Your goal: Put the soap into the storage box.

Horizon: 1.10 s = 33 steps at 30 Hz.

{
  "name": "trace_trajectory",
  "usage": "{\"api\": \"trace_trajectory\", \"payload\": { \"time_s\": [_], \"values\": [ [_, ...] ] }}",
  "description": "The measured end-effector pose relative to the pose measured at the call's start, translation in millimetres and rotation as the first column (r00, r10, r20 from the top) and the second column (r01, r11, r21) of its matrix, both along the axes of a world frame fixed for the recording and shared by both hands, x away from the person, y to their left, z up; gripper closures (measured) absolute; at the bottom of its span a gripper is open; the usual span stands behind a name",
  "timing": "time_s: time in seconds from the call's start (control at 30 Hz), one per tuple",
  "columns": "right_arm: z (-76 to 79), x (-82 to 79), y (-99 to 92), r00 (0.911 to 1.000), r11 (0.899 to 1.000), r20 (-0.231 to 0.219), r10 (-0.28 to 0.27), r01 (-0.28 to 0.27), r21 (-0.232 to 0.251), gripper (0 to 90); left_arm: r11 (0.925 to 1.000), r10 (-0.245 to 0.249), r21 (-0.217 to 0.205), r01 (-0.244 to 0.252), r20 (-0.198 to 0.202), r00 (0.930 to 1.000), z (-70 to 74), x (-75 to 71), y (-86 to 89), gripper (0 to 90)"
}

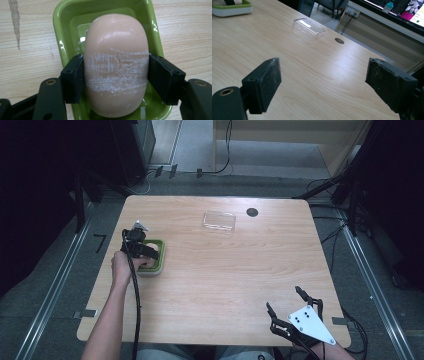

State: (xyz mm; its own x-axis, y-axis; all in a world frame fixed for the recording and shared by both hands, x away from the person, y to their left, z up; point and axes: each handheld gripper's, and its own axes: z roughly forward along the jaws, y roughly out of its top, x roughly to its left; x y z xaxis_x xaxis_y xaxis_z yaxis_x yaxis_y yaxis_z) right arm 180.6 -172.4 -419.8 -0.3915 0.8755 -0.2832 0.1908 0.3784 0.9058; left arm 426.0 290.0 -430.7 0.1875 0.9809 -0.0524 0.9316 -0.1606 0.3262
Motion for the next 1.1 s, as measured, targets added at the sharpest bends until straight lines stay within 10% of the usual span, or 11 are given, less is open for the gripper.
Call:
{"api": "trace_trajectory", "payload": {
  "time_s": [0.53, 1.1],
  "values": [
    [-0.4, -2.1, -4.1, 1.0000, 1.000, 0.002, -0.009, 0.009, -0.002, 13.2, 0.9995, 0.029, 0.011, -0.029, 0.025, 0.9993, 5.4, 0.9, -0.3, 35.2],
    [0.5, -3.1, -0.3, 1.0000, 1.000, 0.006, -0.003, 0.003, -0.009, 13.2, 0.9992, 0.008, 0.038, -0.009, 0.026, 0.9996, 30.4, -18.4, -1.1, 16.3]
  ]
}}
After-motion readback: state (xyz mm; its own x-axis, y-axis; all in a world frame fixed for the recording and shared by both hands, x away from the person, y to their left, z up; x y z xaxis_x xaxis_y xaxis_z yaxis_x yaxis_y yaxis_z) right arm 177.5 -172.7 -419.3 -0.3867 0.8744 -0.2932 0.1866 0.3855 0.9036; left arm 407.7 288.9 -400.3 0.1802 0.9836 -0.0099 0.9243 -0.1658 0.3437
